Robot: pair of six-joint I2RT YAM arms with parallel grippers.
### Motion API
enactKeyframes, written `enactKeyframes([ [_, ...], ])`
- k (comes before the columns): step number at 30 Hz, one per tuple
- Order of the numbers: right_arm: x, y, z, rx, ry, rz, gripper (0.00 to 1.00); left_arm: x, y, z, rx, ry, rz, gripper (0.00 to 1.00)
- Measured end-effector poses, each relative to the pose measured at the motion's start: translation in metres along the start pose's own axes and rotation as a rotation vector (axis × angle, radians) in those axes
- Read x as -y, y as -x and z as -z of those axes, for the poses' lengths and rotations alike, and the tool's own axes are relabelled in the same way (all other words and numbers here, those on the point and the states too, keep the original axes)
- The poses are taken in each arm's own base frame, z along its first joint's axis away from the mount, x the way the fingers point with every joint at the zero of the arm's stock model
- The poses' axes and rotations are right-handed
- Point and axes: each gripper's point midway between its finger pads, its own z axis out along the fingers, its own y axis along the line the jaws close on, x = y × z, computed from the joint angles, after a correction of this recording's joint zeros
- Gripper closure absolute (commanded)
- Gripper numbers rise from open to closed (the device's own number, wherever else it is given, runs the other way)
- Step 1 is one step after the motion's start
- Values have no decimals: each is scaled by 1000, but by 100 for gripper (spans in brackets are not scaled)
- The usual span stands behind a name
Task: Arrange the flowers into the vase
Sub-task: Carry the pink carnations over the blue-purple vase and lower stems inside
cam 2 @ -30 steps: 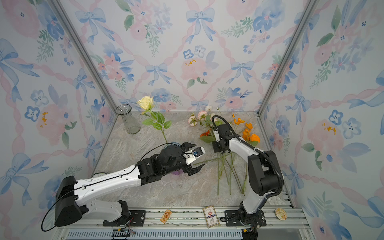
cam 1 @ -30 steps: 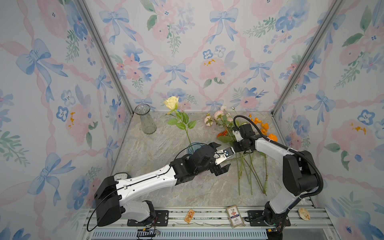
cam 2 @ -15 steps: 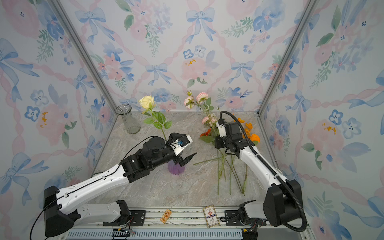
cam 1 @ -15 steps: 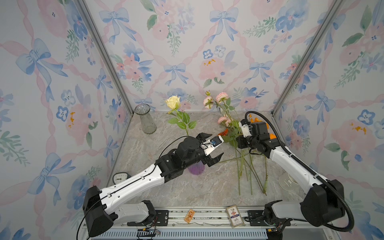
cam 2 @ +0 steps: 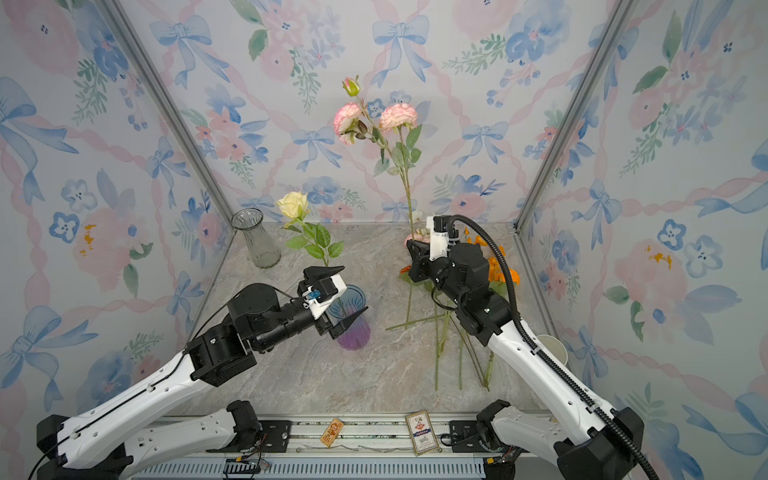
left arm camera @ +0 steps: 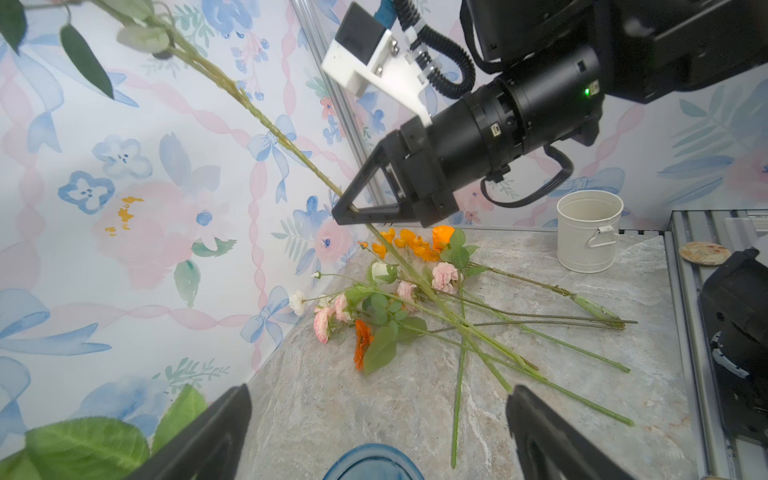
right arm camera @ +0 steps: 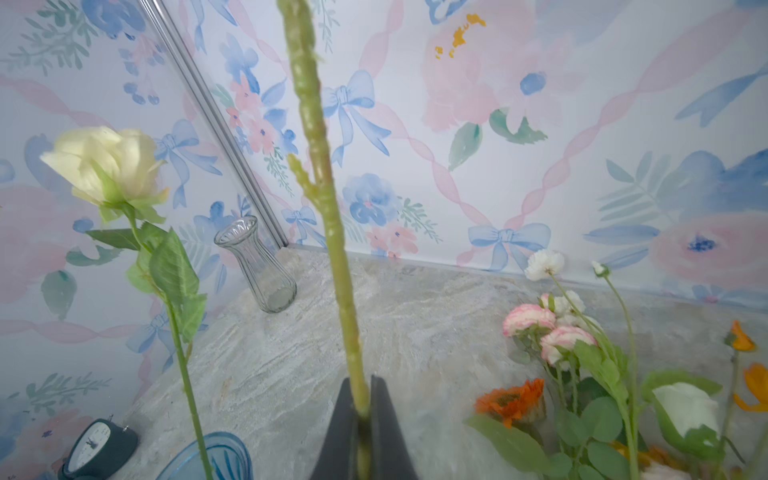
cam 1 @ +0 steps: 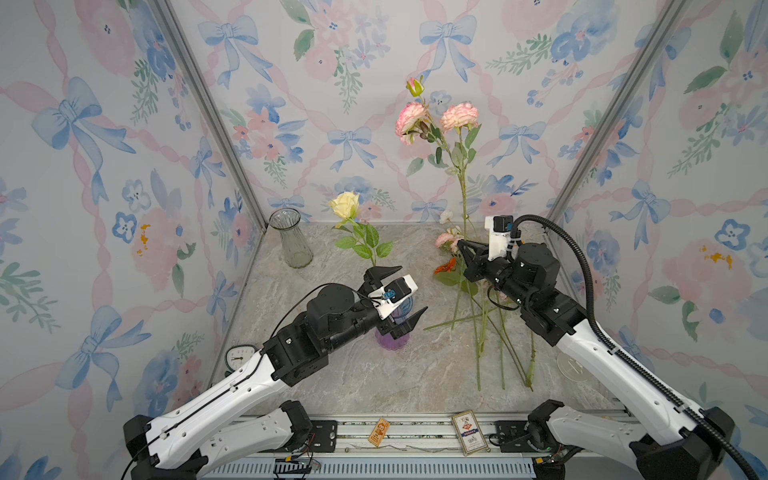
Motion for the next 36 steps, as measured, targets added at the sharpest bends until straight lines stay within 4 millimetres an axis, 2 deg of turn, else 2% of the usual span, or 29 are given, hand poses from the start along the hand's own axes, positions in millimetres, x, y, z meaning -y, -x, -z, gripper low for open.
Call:
enactKeyframes([
  [3, -15, 22, 0, 72, 24, -3, 100, 4, -30, 5, -58, 19, 4, 2],
  [7, -40, 54, 1, 162, 80, -21, 100, 15, -66, 3, -154, 4, -3, 2],
  [10, -58, 76, 1, 226, 127, -44, 100, 13, -74, 3, -174, 11, -2, 2],
  [13, -75, 85, -2, 267, 170, -67, 100, 5, -71, 7, -164, 41, 2, 2],
  [16, -87, 78, -12, 274, 195, -92, 100, -2, -59, 19, -118, 70, 18, 2],
  [19, -92, 58, -28, 248, 205, -109, 100, -11, -42, 40, -38, 110, 39, 2],
  [23, -97, 34, -48, 198, 207, -115, 100, -18, -38, 61, 21, 158, 56, 2],
  [30, -114, 16, -48, 197, 242, -124, 100, -24, -50, 59, -12, 199, 62, 2],
  [36, -123, -41, -58, 153, 203, -116, 100, -28, -52, 60, -19, 215, 65, 2],
])
